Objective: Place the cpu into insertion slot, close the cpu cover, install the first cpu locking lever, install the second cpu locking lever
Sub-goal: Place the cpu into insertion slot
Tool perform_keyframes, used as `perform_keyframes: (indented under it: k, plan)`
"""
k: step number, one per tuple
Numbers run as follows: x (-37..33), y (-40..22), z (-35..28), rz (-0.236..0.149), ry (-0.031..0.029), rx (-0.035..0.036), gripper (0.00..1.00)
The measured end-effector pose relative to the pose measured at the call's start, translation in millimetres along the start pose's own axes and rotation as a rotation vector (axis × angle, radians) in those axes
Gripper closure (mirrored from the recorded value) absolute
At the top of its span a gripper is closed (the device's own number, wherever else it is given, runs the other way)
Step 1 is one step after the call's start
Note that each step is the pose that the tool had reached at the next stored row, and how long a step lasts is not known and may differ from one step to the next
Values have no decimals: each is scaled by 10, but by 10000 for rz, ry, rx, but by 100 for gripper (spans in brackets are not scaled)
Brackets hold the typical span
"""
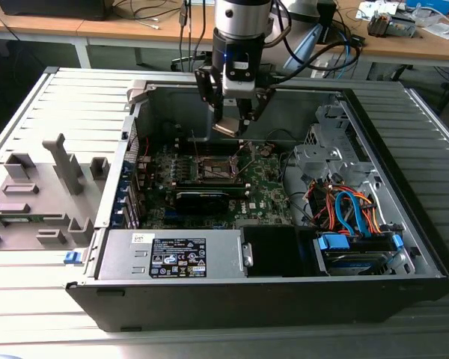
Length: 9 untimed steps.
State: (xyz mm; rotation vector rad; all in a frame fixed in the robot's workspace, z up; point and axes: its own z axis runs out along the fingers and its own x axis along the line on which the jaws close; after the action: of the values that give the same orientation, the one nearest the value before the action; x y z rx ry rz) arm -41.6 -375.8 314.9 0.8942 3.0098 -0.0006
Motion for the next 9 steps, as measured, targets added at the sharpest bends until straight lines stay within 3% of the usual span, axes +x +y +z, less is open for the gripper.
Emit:
perform_keyframes:
  k: [1, 9]
  plan:
    - [0, 0, 3, 247, -1, 1, 45]
    - [0, 0, 9, 661, -3, 6, 45]
